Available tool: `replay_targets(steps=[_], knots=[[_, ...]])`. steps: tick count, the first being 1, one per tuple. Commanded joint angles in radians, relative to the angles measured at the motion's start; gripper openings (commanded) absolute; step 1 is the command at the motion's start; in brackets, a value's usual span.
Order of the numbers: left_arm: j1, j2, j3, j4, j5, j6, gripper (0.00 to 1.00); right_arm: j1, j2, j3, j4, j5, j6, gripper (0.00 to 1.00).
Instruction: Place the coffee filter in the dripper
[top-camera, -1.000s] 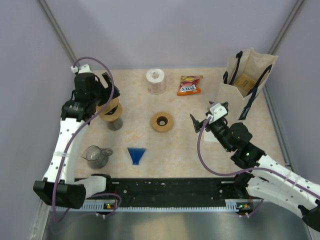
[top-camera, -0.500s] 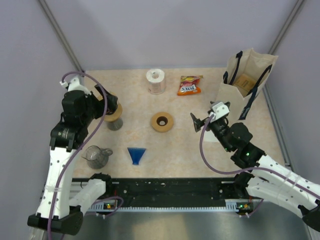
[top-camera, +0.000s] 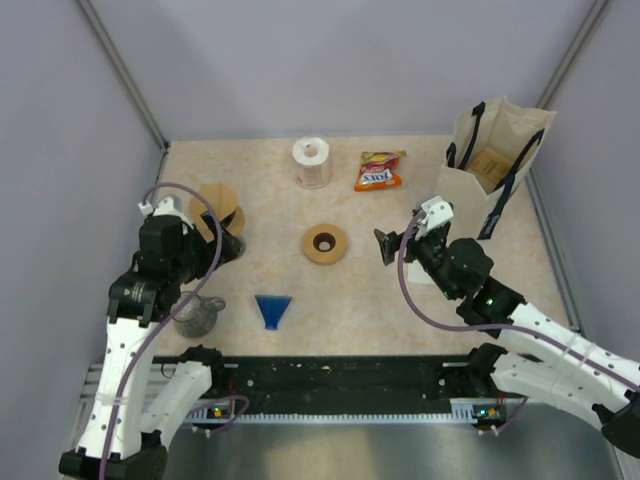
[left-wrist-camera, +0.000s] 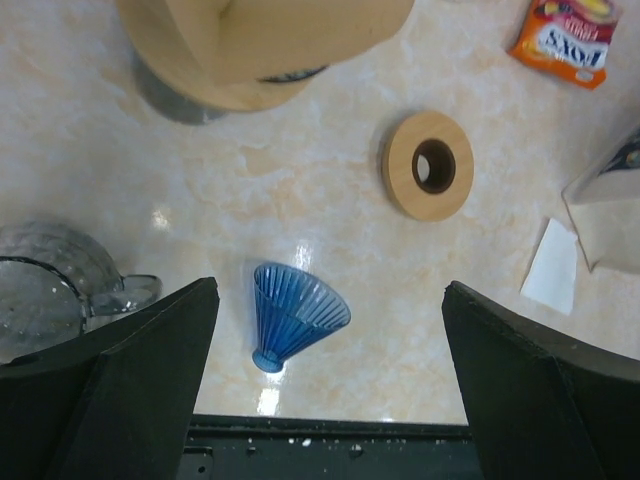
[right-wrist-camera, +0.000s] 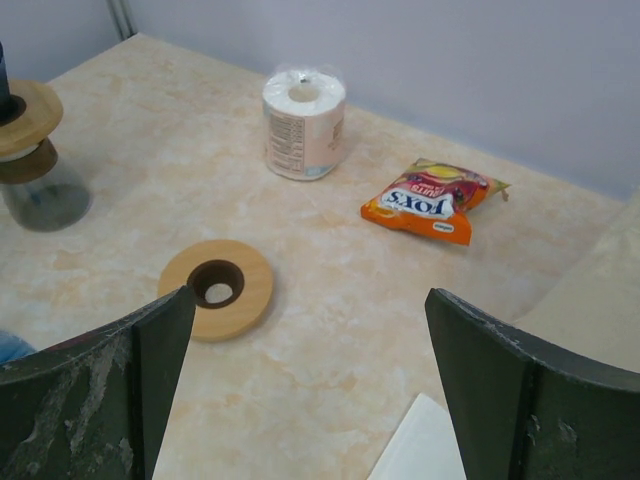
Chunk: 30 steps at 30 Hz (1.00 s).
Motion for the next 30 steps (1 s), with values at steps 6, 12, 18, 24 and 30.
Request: replay_targets(steps=[6,12,18,24,30], knots=[[-0.004,0.006,-0.138,0.102,0.301,0.000,0.99,-0.112,0.151,0.078,-0.100,-0.137,0.397,0.99],[-0.064,0.067,-0.219,0.261,0.411,-0.035,0.99,-0.141,0.389,0.178,-0.133,-0.185,0.542,0.99],[-0.237,0.210,-0.224,0.424,0.392,-0.061,0.99,-0.144,0.641,0.288,-0.144,-0.238,0.627,0.98],[-0.287,0.301,-0.199,0.455,0.373,-0.047,0.99,-0.149,0.839,0.406,-0.149,-0.269,0.640,0.94],[-0.291,0.308,-0.202,0.447,0.361,-0.033,0.99,-0.147,1.000,0.501,-0.166,-0.275,0.612,0.88]])
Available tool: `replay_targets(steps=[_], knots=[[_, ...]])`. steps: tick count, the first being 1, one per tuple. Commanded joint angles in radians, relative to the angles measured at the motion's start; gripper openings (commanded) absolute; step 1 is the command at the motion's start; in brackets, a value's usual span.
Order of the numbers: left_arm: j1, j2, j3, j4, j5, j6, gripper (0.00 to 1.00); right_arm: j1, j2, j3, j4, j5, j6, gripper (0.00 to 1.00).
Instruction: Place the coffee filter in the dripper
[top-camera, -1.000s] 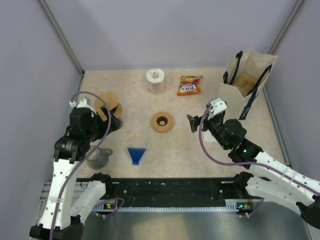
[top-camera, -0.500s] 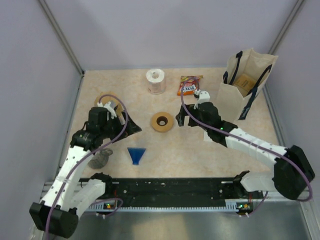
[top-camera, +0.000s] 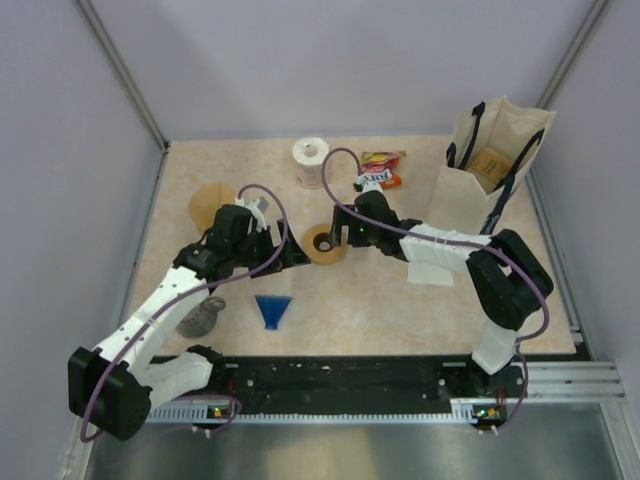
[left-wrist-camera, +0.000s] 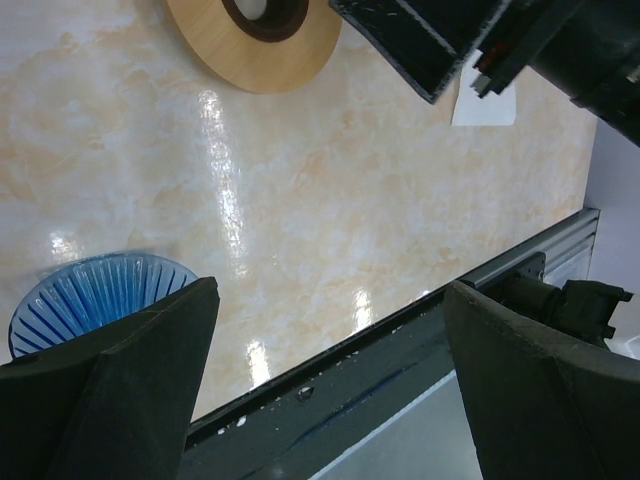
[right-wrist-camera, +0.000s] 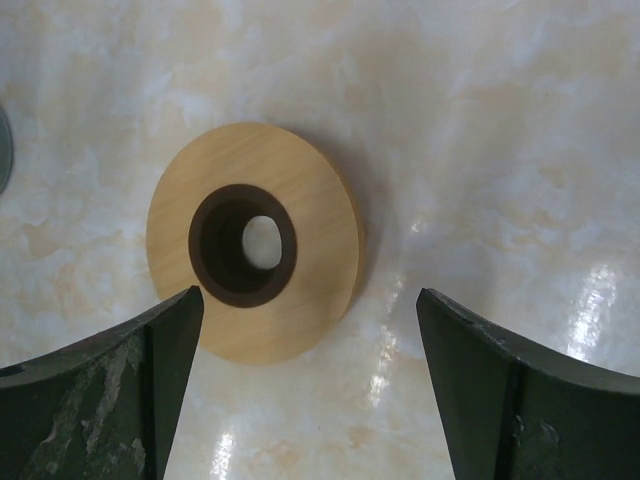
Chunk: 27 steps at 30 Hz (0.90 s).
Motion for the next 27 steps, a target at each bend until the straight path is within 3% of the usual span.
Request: replay_targets(steps=[1,20,24,27], knots=[[-0.004,-0.007,0.026,0.054,-0.015,0.015,0.99,-0.006,0.097,0.102,-0.002,-0.016,-0.010,0.86],[-0.009,-0.019,0.029,0.034,-0.047,0.032,0.99,0.022,0.258,0.214,-0.093,0.024,-0.070,0.51],[-0.009,-0.022,0.040,0.017,-0.067,0.035,0.99,0.022,0.240,0.206,-0.085,0.011,-0.079,0.27],[-0.009,-0.027,0.054,-0.003,-0.083,0.040,0.99,0.022,0.192,0.185,-0.064,0.004,-0.102,0.18]])
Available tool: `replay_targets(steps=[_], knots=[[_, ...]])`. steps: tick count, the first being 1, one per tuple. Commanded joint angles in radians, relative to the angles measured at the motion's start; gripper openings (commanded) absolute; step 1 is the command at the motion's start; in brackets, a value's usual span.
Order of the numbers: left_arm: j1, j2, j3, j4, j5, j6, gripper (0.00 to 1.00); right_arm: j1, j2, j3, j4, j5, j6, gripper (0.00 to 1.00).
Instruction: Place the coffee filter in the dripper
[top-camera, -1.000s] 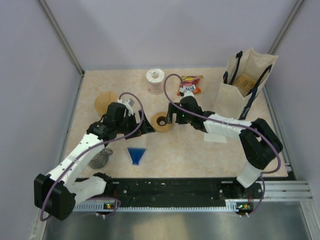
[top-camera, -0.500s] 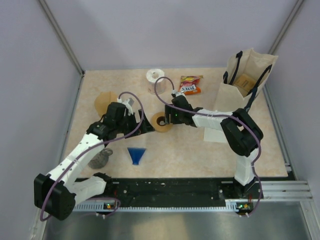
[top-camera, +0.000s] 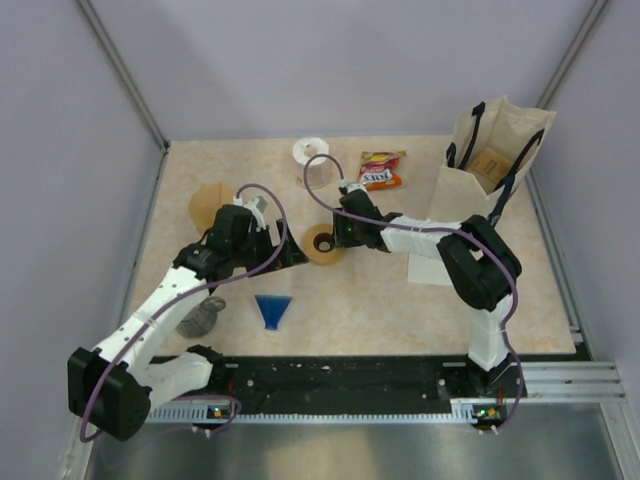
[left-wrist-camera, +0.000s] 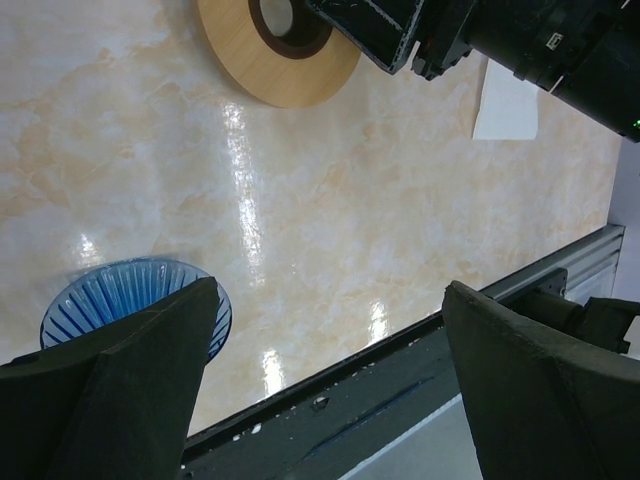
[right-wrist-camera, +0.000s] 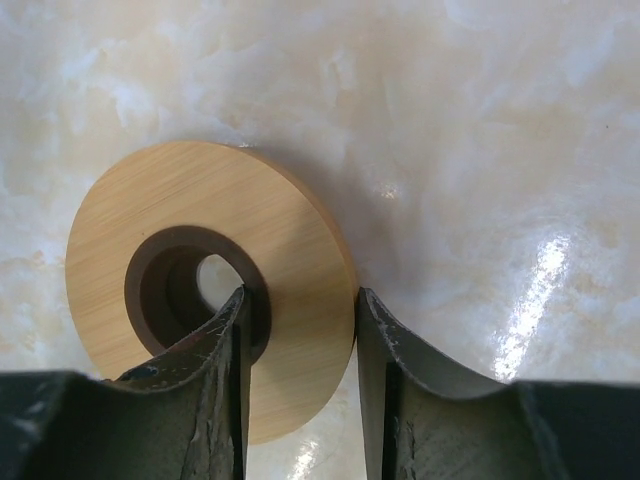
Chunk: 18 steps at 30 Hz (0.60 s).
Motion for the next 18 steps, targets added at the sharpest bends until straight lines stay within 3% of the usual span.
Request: replay_targets(steps=[1,3,6,13,18], knots=[[-0.003,-0.028,0.055,-0.010,-0.035,0.024,0.99,0.009,-0.065,-0.008,0.019,-0.003,-0.047,0.15],[-0.003,-0.036,0.061,-0.018,-0.044,0.027,0.99,0.009,-0.126,-0.060,0.053,-0.014,-0.067,0.08],[-0.003,-0.047,0.062,-0.025,-0.055,0.031,0.98,0.009,-0.225,-0.114,0.062,-0.071,-0.097,0.08],[-0.003,-0.057,0.042,-0.024,-0.011,0.042,0.91,0.009,-0.432,-0.261,0.061,-0.441,-0.210,0.07],[-0.001,-0.065,0.016,0.036,0.077,0.028,0.83,0.015,-0.524,-0.298,0.061,-0.589,-0.299,0.06]])
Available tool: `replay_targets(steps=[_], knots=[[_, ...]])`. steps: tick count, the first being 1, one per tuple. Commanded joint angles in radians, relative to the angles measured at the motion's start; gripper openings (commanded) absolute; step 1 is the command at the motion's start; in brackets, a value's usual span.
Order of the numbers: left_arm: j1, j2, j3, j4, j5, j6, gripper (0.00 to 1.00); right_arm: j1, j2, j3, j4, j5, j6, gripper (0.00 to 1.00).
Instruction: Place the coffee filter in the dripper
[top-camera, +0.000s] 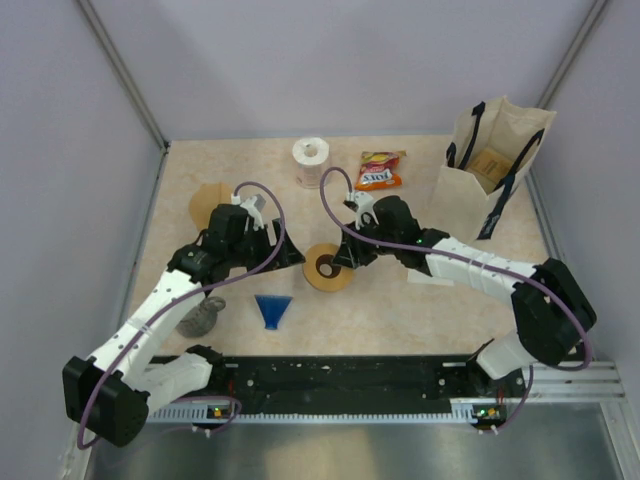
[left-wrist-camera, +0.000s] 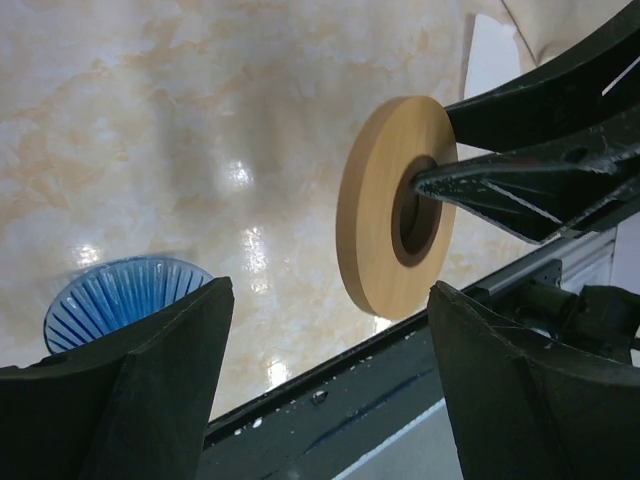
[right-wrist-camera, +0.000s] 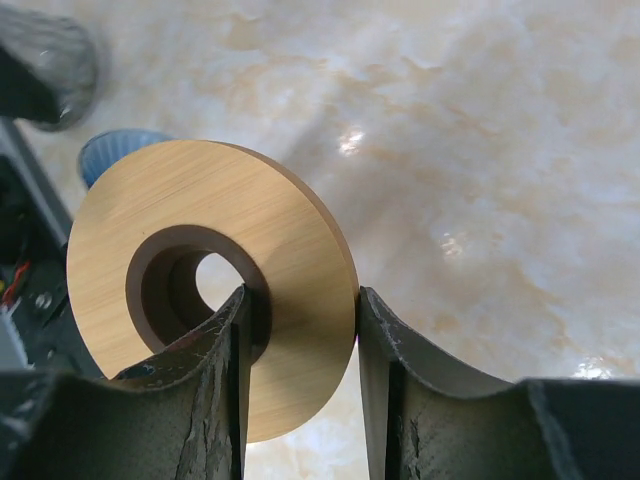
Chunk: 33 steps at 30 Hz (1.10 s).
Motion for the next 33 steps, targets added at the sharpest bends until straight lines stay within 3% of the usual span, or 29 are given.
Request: replay_targets(steps=[1,9,11,18,28,29,31,32,33], knots=[[-0.003,-0.027,-0.014,0.092,0.105,0.000,0.82,0.015,-0.096,-0.017,0.046,-0.205,-0.096,0.06],[-0.003,-0.024,-0.050,0.169,0.204,-0.048,0.69,0.024,-0.175,-0.060,0.168,-0.238,-0.109,0.05],[-0.003,-0.022,-0.055,0.188,0.234,-0.062,0.57,0.025,-0.198,-0.067,0.187,-0.235,-0.109,0.05],[-0.003,-0.024,-0.069,0.239,0.309,-0.086,0.51,0.027,-0.228,-0.070,0.194,-0.213,-0.124,0.04],[-0.003,-0.038,-0.080,0.264,0.351,-0.108,0.09,0.027,-0.237,-0.073,0.210,-0.190,-0.133,0.05],[-0.003,-0.042,-0.080,0.265,0.350,-0.108,0.00,0.030,-0.238,-0.073,0.210,-0.184,-0.130,0.08],[-0.003,-0.045,-0.076,0.242,0.305,-0.103,0.00,0.028,-0.243,-0.073,0.210,-0.176,-0.129,0.14],[-0.003,-0.048,-0.075,0.229,0.276,-0.103,0.00,0.028,-0.246,-0.073,0.208,-0.172,-0.124,0.22],[-0.003,-0.051,-0.075,0.219,0.262,-0.103,0.00,0.028,-0.254,-0.072,0.201,-0.158,-0.117,0.41]])
